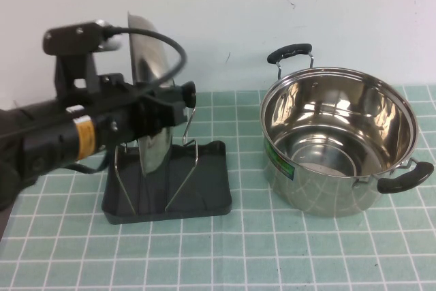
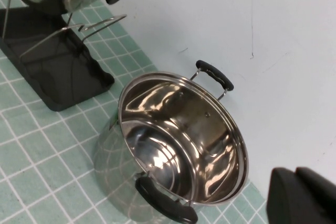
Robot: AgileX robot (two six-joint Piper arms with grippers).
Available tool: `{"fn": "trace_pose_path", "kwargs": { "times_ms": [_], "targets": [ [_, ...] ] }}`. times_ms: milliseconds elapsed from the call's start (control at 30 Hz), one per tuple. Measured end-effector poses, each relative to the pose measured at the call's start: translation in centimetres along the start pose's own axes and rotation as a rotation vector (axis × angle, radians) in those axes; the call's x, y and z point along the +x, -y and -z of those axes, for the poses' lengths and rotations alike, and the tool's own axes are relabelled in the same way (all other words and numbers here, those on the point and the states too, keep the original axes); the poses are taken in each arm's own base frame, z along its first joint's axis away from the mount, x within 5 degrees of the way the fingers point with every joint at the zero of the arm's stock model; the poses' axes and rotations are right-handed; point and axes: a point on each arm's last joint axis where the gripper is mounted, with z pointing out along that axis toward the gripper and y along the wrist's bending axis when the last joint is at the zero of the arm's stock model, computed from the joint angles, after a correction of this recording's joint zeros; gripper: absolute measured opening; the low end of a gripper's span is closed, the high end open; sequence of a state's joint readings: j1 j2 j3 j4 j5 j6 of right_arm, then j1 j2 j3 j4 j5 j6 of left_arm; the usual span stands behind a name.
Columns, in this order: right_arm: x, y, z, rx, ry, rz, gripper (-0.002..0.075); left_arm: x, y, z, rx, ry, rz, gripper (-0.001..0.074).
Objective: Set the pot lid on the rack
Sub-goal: Place the pot lid on the pot rack
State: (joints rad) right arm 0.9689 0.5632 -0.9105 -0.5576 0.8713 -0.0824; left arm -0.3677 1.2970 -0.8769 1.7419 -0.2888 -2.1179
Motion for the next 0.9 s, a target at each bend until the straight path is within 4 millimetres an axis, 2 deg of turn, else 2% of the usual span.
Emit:
{"fn": "trace_pose_path", "kwargs": {
  "times_ms": [367,567,633,700,833,900],
  "targets": [
    [0.0,0.0,0.0,0.001,0.0,-0.01,0.0002,2.5,-0.6,-3.4,-0.03,-0.109,-0.055,0.0066],
    [0.3,-0.3,-0.3,-0.004,-0.012,-0.009,0.0001,3.2,-0.9,-4.2,-0.03,-0.145,-0.085,0.0066],
    [0.5,-0.5,-0.6,-0.01,-0.024,-0.009,0.0001,3.2,-0.9,-4.2,-0.029,-0.145,-0.097,0.009],
    [0.8,-0.8,-0.8,-0.015,-0.037,-0.007,0.0001,3.0,-0.8,-4.2,-0.027,-0.141,-0.109,0.0174],
    [1.2,-1.1,-1.2,-0.022,-0.053,-0.003,0.0001,2.9,-0.8,-4.2,-0.032,-0.134,-0.126,0.0476],
    [1.2,-1.2,-1.2,-0.024,-0.054,-0.002,0.0001,2.8,-0.9,-4.2,-0.045,-0.125,-0.148,0.0571]
  ]
}}
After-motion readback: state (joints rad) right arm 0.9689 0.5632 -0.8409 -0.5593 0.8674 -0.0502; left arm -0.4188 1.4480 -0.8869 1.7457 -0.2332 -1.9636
